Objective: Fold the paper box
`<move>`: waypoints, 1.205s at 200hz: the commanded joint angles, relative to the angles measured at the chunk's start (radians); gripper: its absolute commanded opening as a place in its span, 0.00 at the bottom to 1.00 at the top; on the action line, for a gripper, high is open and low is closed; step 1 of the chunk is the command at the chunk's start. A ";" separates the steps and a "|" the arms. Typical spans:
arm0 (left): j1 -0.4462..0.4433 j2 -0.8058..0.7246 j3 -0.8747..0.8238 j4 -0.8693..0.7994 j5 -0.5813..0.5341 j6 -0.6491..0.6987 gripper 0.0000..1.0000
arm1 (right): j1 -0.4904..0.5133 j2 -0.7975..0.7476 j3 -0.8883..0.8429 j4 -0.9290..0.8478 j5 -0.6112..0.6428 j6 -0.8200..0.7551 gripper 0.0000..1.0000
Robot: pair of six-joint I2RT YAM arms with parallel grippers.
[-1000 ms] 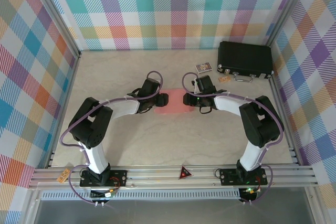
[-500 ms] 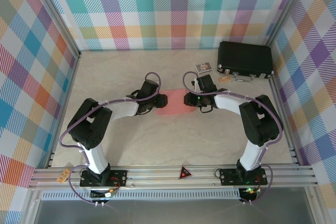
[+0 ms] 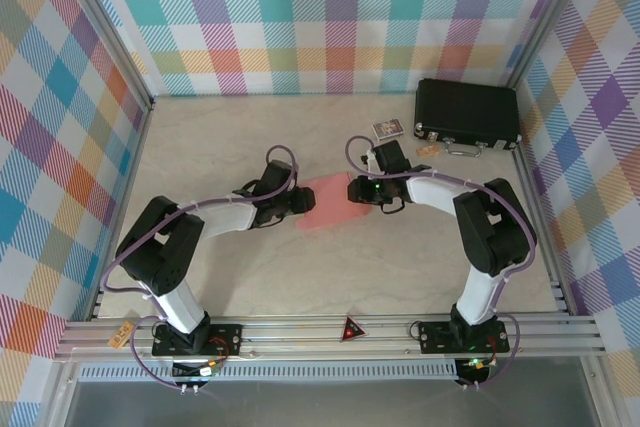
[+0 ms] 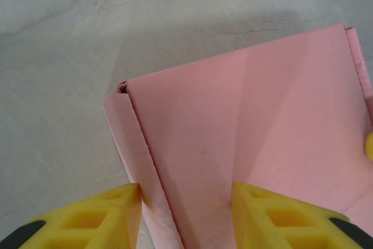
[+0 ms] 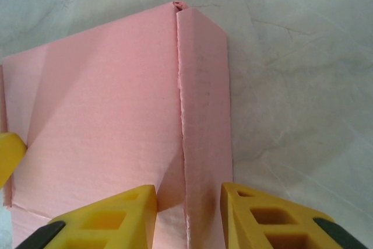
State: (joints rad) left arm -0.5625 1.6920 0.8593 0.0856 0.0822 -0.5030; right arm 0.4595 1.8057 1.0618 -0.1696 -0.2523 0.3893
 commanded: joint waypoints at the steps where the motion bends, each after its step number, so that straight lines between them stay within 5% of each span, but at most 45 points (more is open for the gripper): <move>1: -0.019 -0.021 -0.071 -0.043 0.066 -0.068 0.43 | 0.012 0.074 0.077 -0.085 -0.006 -0.080 0.37; 74: -0.078 -0.090 -0.206 0.079 0.072 -0.253 0.45 | 0.011 0.256 0.324 -0.177 -0.059 -0.242 0.41; 112: -0.094 -0.165 -0.229 0.072 0.043 -0.266 0.57 | -0.009 0.231 0.383 -0.195 0.003 -0.189 0.55; 148: -0.094 -0.290 -0.169 -0.134 -0.089 -0.159 0.70 | -0.048 0.119 0.374 -0.194 0.070 -0.107 0.63; 184: -0.060 -0.311 -0.073 -0.271 -0.193 0.006 0.78 | -0.093 -0.013 0.270 -0.169 0.005 -0.026 0.66; 241: 0.085 -0.111 0.100 -0.246 -0.023 0.231 0.75 | -0.099 -0.206 -0.092 0.025 -0.192 0.171 0.64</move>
State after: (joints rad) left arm -0.5327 1.4963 0.8906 -0.1318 -0.0261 -0.4011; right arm 0.3515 1.6321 1.1011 -0.2417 -0.3126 0.4286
